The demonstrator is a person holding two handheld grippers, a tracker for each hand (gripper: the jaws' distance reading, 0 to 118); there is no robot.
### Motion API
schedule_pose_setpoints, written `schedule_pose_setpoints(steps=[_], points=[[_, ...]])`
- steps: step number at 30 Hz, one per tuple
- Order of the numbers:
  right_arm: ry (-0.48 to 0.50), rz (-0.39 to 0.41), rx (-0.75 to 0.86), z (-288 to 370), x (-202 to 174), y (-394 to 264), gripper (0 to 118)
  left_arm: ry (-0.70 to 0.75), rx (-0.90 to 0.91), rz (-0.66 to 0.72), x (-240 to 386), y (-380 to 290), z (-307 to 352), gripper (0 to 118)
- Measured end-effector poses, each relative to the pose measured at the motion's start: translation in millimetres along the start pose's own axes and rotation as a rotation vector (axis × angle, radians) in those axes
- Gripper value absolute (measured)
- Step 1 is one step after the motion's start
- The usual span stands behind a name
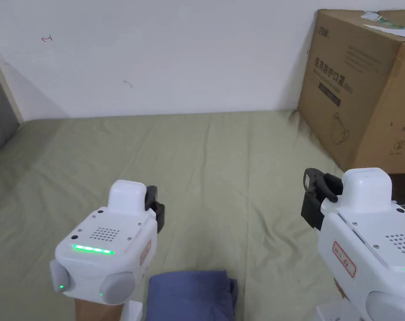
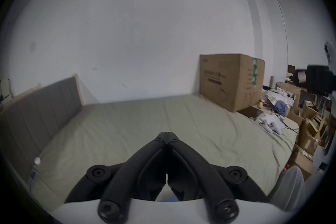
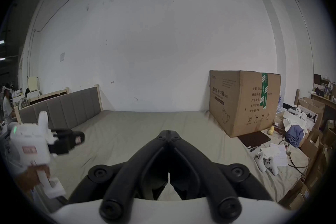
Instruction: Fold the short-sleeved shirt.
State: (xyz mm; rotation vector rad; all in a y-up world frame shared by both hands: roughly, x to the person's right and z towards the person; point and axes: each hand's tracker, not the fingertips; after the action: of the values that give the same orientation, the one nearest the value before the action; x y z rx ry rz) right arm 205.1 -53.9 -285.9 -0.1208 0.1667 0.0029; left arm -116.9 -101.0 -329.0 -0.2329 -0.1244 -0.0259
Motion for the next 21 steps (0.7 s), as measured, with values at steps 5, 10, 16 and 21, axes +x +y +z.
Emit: schedule_pose_setpoints(steps=[5, 10, 16, 21], points=[[-0.003, 0.018, 0.036, 2.2, -20.1, 6.2, 0, 0.079, 0.078, 0.013, -39.1, 14.1, 23.3, 0], [0.003, 0.024, 0.059, 2.8, -34.9, 6.8, 0, 0.110, 0.122, 0.063, -71.0, 10.9, 40.6, 0], [0.002, 0.053, 0.063, 0.4, -48.4, 6.4, 0, 0.156, 0.119, 0.077, -88.9, 8.0, 50.6, 0], [0.013, 0.053, 0.050, -5.7, -52.8, 2.7, 0, 0.161, 0.122, 0.101, -92.0, 5.2, 52.1, 0]])
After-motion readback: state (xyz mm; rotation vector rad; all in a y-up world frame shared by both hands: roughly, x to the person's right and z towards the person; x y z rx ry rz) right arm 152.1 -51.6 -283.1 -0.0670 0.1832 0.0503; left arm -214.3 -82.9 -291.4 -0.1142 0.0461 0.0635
